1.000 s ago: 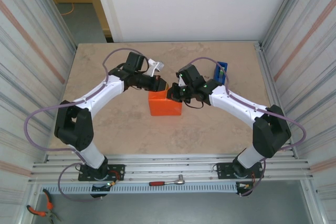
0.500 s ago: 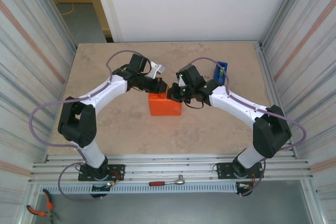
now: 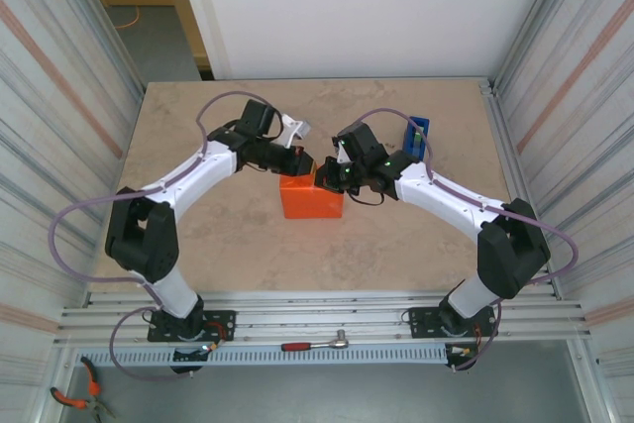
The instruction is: Wrap the gift box in paper
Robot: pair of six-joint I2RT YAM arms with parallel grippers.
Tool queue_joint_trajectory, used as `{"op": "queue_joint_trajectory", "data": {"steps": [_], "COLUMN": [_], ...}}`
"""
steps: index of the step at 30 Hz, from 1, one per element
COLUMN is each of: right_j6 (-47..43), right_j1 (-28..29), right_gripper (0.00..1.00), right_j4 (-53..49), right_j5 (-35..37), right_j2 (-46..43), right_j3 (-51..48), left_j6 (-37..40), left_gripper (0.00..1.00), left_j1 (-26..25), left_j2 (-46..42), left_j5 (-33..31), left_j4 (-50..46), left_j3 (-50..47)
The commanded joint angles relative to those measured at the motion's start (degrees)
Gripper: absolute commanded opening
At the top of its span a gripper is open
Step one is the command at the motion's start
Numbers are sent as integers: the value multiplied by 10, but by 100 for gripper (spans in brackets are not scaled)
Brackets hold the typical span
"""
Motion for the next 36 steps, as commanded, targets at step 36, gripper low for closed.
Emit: {"op": "queue_joint_trajectory", "data": {"steps": [36], "right_j6": [-77], "right_j1": [27], "right_gripper": [16], "right_j4": [-122], "right_j5": [76], "right_j2": [35], "right_j3": [17], "left_j6": [31], "left_gripper": [0], "left_j1": [8], "left_j2": [-84], "left_j5": [-17], "left_j4": [-8], "left_j3": [-119]}}
